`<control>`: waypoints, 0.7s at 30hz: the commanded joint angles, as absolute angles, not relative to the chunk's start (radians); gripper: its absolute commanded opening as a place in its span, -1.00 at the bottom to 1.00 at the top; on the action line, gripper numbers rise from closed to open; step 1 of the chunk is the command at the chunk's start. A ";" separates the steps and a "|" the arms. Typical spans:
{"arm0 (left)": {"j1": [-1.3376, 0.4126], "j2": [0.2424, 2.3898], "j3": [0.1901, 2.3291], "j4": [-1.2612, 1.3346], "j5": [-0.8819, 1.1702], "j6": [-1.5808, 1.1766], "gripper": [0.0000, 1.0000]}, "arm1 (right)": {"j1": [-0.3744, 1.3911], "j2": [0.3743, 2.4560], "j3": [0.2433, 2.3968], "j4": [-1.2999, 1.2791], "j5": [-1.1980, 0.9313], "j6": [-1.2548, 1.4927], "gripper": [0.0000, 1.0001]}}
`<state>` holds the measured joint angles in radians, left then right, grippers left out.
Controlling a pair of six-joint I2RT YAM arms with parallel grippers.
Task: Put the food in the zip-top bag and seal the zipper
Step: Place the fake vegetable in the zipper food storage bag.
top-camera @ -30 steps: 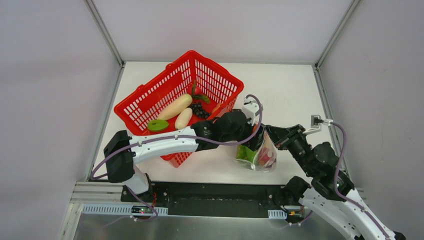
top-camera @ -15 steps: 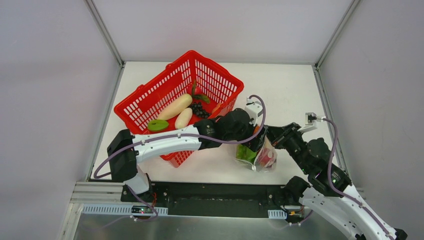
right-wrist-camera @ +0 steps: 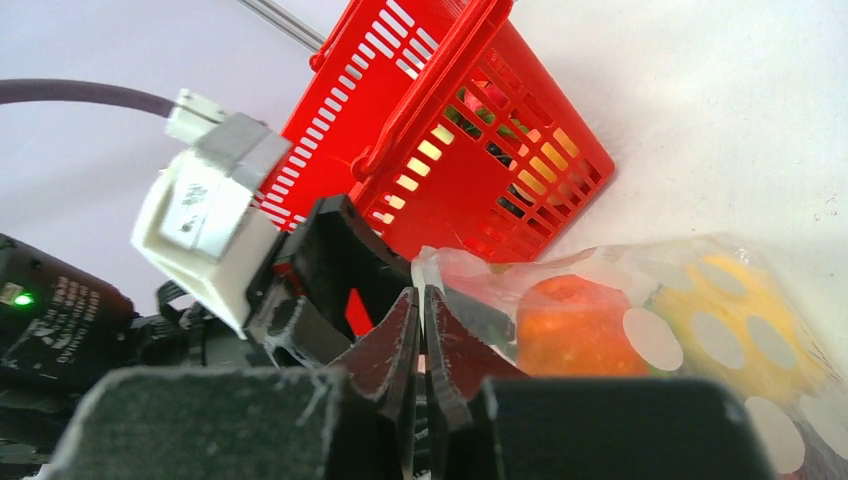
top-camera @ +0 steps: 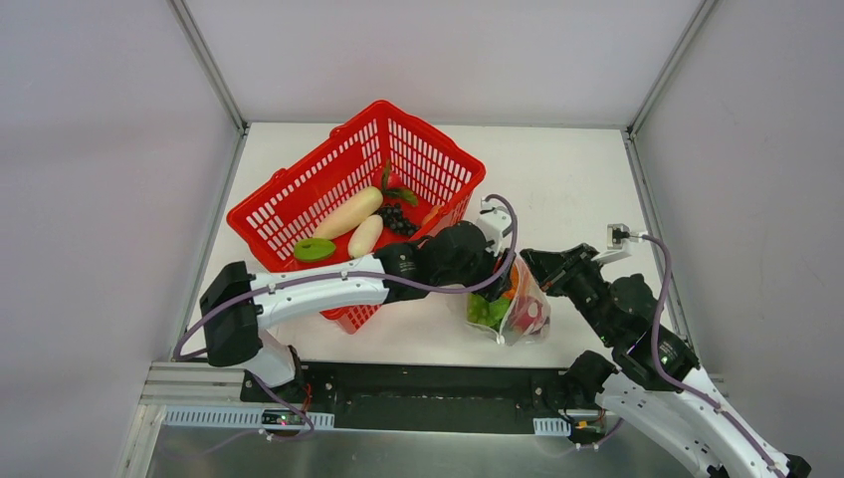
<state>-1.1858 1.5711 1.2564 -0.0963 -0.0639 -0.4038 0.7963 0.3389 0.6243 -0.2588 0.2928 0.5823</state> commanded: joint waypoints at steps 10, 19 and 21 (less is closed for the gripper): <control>-1.196 1.632 1.368 -0.105 -0.036 -0.400 -0.27 | 0.801 0.315 0.648 -0.232 0.303 0.590 -0.86; -1.205 1.552 1.314 -0.091 -0.116 -0.379 0.03 | 0.800 0.302 0.679 -0.286 0.316 0.553 -0.80; -1.206 1.549 1.320 -0.105 -0.129 -0.368 0.06 | 0.801 0.329 0.736 -0.371 0.326 0.524 -0.68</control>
